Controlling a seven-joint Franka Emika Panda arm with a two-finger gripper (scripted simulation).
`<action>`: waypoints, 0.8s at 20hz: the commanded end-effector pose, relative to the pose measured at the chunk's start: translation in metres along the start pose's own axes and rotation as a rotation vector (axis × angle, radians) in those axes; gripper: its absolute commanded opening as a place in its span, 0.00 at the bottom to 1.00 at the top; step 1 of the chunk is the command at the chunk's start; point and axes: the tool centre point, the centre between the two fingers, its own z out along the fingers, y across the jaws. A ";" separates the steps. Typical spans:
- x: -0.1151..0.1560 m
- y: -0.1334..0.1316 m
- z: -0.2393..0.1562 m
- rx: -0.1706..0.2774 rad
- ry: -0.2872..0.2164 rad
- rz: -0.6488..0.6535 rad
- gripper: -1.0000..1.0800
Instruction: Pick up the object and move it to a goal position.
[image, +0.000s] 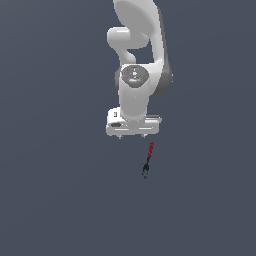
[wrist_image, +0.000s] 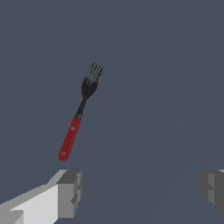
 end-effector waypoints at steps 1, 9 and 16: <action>0.000 0.000 0.000 0.000 0.000 0.000 0.96; 0.002 -0.004 0.006 0.012 -0.017 0.033 0.96; 0.003 -0.005 0.007 0.012 -0.017 0.039 0.96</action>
